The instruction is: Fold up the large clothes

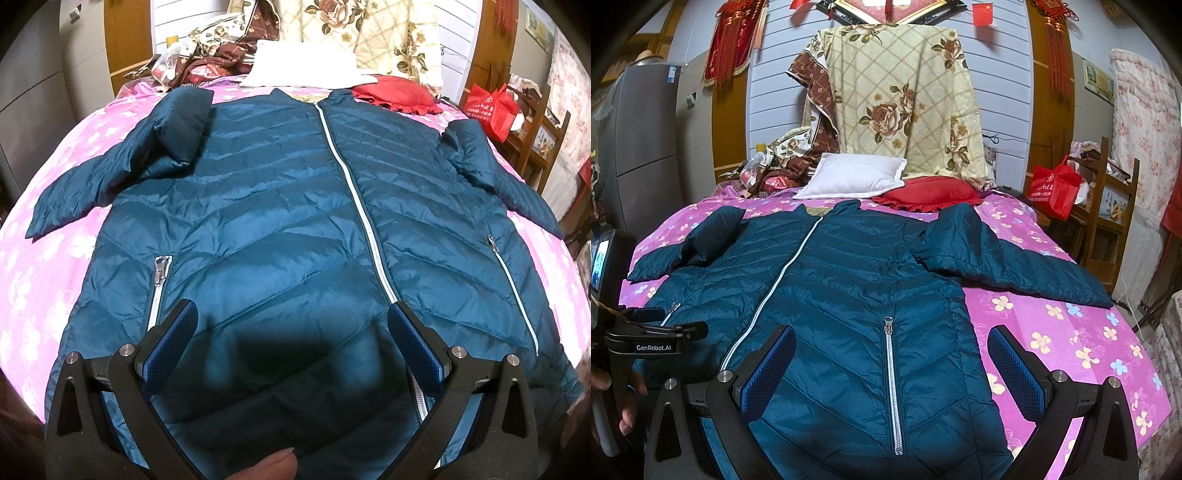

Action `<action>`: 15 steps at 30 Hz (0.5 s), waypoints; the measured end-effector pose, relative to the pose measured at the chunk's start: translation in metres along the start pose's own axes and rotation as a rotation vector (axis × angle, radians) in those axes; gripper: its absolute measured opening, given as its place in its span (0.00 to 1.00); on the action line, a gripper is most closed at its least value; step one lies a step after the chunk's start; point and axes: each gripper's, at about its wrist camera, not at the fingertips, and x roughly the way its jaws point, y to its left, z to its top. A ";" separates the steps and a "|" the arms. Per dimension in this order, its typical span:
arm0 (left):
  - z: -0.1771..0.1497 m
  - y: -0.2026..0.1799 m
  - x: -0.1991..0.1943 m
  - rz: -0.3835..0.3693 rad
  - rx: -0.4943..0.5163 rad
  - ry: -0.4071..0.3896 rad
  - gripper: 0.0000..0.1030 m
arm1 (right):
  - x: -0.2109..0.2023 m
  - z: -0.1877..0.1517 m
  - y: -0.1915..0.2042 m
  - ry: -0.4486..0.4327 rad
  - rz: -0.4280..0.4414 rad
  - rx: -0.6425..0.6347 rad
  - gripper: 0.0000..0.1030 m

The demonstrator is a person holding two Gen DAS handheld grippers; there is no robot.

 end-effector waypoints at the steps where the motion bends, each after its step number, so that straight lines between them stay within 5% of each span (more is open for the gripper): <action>1: 0.000 0.000 0.000 0.000 0.001 -0.001 1.00 | -0.001 0.000 0.000 -0.001 0.000 0.002 1.00; 15: 0.000 -0.002 0.000 -0.001 0.002 0.017 1.00 | 0.000 0.000 0.001 -0.001 -0.001 0.001 1.00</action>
